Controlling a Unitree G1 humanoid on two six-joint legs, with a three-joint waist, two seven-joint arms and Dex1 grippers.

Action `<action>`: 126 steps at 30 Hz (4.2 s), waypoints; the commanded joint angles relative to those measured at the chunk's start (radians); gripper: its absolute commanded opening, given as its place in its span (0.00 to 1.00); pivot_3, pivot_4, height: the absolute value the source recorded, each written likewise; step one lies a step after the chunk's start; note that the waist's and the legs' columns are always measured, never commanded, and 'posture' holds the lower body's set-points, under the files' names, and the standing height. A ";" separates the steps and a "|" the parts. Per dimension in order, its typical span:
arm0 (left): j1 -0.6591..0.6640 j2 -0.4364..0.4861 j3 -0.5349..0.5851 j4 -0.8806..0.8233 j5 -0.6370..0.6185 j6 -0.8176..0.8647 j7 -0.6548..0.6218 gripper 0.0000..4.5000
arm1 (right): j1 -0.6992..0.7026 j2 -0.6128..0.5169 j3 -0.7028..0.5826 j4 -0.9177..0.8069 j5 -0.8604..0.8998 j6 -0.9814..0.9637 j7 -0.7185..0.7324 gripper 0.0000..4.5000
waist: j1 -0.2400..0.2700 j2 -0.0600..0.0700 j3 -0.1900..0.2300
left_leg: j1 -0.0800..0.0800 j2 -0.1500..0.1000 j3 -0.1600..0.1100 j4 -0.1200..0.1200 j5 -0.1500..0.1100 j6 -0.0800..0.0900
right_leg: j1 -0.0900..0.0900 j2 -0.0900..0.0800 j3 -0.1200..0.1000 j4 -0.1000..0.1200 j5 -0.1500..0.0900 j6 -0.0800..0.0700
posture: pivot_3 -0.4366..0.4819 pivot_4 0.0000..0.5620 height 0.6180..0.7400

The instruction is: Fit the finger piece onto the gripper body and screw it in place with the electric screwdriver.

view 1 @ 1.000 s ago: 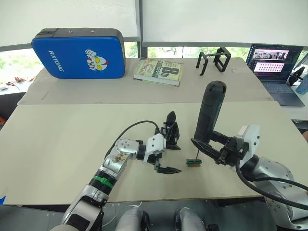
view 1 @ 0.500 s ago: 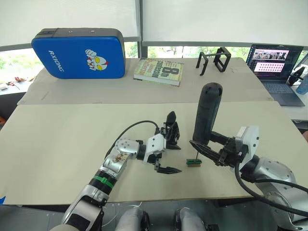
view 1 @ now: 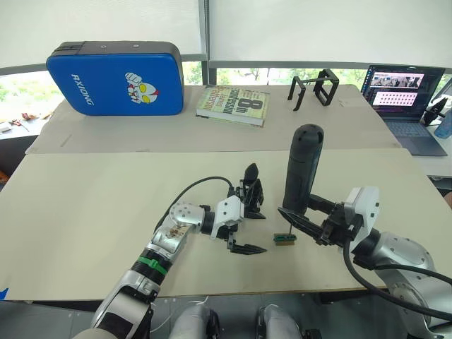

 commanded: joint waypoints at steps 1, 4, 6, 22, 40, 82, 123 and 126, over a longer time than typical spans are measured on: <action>-0.019 -0.011 -0.002 -0.017 -0.006 -0.022 -0.003 1.00 | 0.004 0.000 -0.030 -0.045 0.031 -0.011 -0.007 0.42 | 0.000 0.000 0.000 | 0.000 0.000 0.000 0.000 0.000 0.000 | 0.000 0.000 0.000 0.000 0.000 0.000 | 0.48 0.27 1.00; -0.023 -0.014 -0.003 -0.012 -0.005 -0.023 -0.005 1.00 | 0.008 0.003 -0.029 -0.040 0.035 -0.009 -0.011 0.42 | 0.000 0.000 0.000 | 0.000 0.000 0.000 0.000 0.000 0.000 | 0.000 0.000 0.000 0.000 0.000 0.000 | 0.48 0.27 1.00; -0.024 -0.014 -0.002 -0.010 -0.005 -0.024 -0.006 1.00 | 0.011 0.001 -0.025 -0.041 0.035 -0.005 -0.015 0.42 | 0.000 0.000 0.000 | 0.000 0.000 0.000 0.000 0.000 0.000 | 0.000 0.000 0.000 0.000 0.000 0.000 | 0.48 0.27 1.00; 0.014 0.006 -0.007 -0.047 -0.022 0.007 -0.034 1.00 | 0.078 0.050 -0.054 -0.121 0.046 -0.082 -0.046 0.42 | 0.001 0.000 0.000 | 0.000 0.000 0.000 0.000 0.000 0.000 | 0.000 0.000 0.000 0.000 0.000 0.000 | 0.48 0.27 1.00; 0.086 -0.012 -0.021 -0.114 -0.019 0.075 0.017 1.00 | 0.117 0.185 0.017 -0.234 -0.101 -0.123 -0.246 0.42 | -0.002 0.000 0.000 | 0.001 0.000 0.000 0.000 0.000 0.000 | 0.000 0.000 0.001 0.000 0.000 0.000 | 0.48 0.27 1.00; 0.016 -0.031 -0.016 -0.018 -0.007 0.009 0.021 1.00 | -0.001 0.074 -0.073 -0.197 0.140 0.079 -0.261 0.42 | -0.002 0.000 0.000 | 0.000 0.000 0.000 -0.001 0.000 0.000 | 0.000 0.000 0.001 0.000 0.000 0.000 | 0.48 0.27 1.00; 0.000 -0.033 -0.019 -0.002 0.001 -0.009 0.016 1.00 | 0.116 0.115 -0.074 -0.044 0.068 -0.182 -0.030 0.42 | -0.001 0.000 0.000 | 0.000 0.000 0.001 0.000 -0.001 0.001 | 0.000 0.000 0.001 0.000 0.000 0.000 | 0.48 0.27 1.00; 0.001 -0.034 -0.019 -0.002 0.001 -0.009 0.017 1.00 | 0.100 0.108 -0.073 -0.063 0.078 -0.163 -0.049 0.42 | -0.001 0.000 0.000 | 0.000 0.000 0.001 0.000 -0.001 0.001 | 0.000 0.000 0.001 0.000 0.000 0.000 | 0.48 0.27 1.00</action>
